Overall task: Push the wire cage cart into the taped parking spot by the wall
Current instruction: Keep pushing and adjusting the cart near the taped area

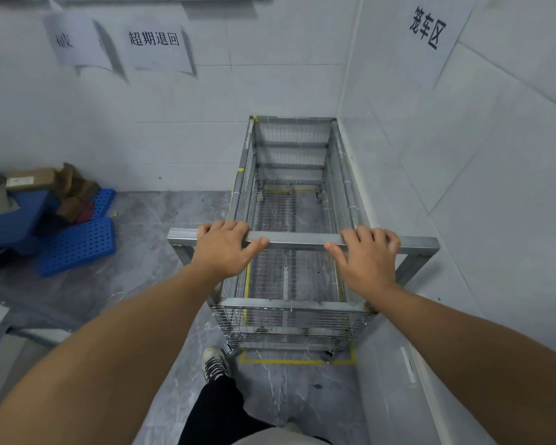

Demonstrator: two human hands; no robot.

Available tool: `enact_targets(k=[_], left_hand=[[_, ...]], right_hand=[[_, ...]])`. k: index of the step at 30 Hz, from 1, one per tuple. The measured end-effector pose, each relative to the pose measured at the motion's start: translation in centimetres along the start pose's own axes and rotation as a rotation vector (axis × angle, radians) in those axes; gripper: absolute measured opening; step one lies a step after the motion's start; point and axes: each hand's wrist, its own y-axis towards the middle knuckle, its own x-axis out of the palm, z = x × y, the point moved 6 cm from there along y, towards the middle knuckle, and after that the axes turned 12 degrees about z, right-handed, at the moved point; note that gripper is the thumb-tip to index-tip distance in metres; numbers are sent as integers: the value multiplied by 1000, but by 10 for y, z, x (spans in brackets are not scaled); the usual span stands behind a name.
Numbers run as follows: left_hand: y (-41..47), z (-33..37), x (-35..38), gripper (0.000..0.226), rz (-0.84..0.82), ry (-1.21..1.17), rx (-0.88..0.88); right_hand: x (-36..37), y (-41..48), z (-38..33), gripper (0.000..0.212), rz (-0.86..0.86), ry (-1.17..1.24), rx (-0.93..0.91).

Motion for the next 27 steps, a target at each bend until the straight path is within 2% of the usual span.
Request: enact_targets(k=[6,14,27], left_hand=[[-3,7,2,62,-35,15,-1],[-2,6,0,74,-22,3,3],[12,-9,0,66,-91,27,-4]], right_hand=[[-3,-3,4,59,-9,-12,-18],[-1,-4,2,57,-9,-65,-17],[7,6,-10,55,-10,-48,-11]])
